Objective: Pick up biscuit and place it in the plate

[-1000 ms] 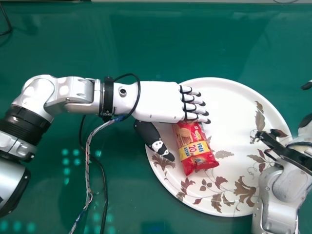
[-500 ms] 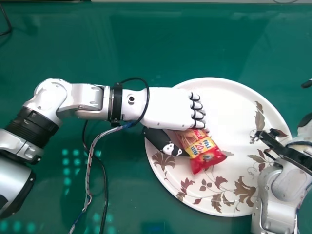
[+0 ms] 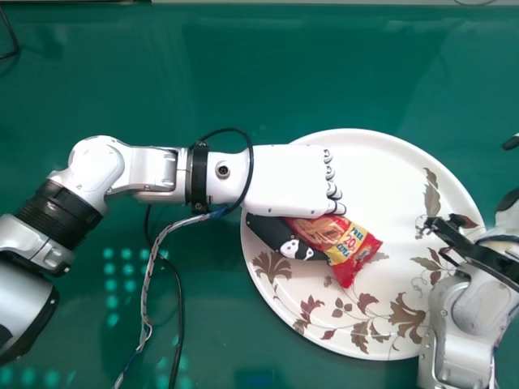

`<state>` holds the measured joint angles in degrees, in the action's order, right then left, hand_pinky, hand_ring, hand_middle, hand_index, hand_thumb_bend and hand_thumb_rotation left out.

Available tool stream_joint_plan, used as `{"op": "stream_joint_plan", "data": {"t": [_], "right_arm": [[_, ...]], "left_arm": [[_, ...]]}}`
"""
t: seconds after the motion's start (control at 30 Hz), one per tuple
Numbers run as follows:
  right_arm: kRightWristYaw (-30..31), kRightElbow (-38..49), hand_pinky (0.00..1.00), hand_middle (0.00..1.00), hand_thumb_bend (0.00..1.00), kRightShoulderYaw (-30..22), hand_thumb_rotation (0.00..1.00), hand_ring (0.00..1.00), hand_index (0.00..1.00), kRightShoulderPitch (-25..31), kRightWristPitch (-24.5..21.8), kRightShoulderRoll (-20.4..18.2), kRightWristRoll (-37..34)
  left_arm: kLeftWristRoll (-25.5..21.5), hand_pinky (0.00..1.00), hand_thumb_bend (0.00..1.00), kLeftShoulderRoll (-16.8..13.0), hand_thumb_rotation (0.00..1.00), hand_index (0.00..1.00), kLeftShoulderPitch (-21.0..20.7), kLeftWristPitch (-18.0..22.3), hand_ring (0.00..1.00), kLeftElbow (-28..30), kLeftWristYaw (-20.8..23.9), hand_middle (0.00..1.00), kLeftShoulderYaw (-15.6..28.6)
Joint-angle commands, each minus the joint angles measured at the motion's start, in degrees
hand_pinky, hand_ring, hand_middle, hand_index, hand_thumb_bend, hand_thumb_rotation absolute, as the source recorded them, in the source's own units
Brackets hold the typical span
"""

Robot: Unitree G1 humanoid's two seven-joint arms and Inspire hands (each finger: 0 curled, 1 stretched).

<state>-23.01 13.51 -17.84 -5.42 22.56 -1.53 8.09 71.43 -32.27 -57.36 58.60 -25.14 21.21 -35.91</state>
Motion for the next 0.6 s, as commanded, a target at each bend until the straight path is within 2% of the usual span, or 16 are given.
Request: {"op": "stream_joint_plan", "data": {"t": [0.0,0.07,0.23,0.33,0.47,0.5,0.53,0.57], "right_arm": [[-0.18,0.69,0.13,0.48,0.52,-0.28,0.0,0.43,0.3,1.29,0.4,-0.32,-0.28],[-0.11,0.51,0.13,0.48,0.52,-0.39,0.0,0.43,0.3,1.39,0.64,-0.18,-0.13],[0.0,0.43,0.14,0.48,0.52,-0.49,0.0,0.43,0.29,1.63,0.66,-0.17,-0.25],[0.18,0.43,0.14,0.48,0.52,-0.34,0.0,0.43,0.3,1.79,0.34,-0.01,0.14],[0.13,0.47,0.15,0.48,0.52,-0.3,0.0,0.43,0.3,1.84,0.23,0.12,0.63],[0.15,0.43,0.15,0.48,0.52,-0.36,0.0,0.43,0.3,1.84,0.31,0.2,0.62],[0.19,0.35,0.15,0.48,0.52,-0.43,0.0,0.43,0.3,1.84,0.46,0.33,0.63],[0.19,0.32,0.15,0.48,0.52,-0.47,0.0,0.43,0.3,1.84,0.49,0.39,0.66]], "left_arm": [[-1.36,0.16,0.5,-1.4,0.0,0.49,0.11,-0.03,0.18,0.63,0.6,0.4,0.5],[-1.78,0.19,0.5,-2.17,0.0,0.5,-0.25,-0.3,0.21,0.72,2.6,0.4,1.66],[-4.08,0.09,0.51,-4.27,0.0,0.48,-0.44,-3.48,0.12,1.38,7.31,0.41,6.95],[-8.93,0.06,0.5,-5.61,0.0,0.47,-0.75,-2.81,0.11,-0.45,8.19,0.41,10.32],[-12.57,0.08,0.5,-8.12,0.0,0.48,0.44,-3.61,0.1,-0.77,9.76,0.42,14.67],[-13.41,0.08,0.5,-8.72,0.0,0.48,0.99,-3.78,0.26,-0.84,9.87,0.45,15.68],[-14.06,0.08,0.5,-9.56,0.0,0.48,1.63,-4.33,0.35,-0.66,9.62,0.46,16.71],[-14.86,0.08,0.5,-10.39,0.0,0.48,2.34,-5.07,0.39,-0.3,8.81,0.47,17.72]]}}
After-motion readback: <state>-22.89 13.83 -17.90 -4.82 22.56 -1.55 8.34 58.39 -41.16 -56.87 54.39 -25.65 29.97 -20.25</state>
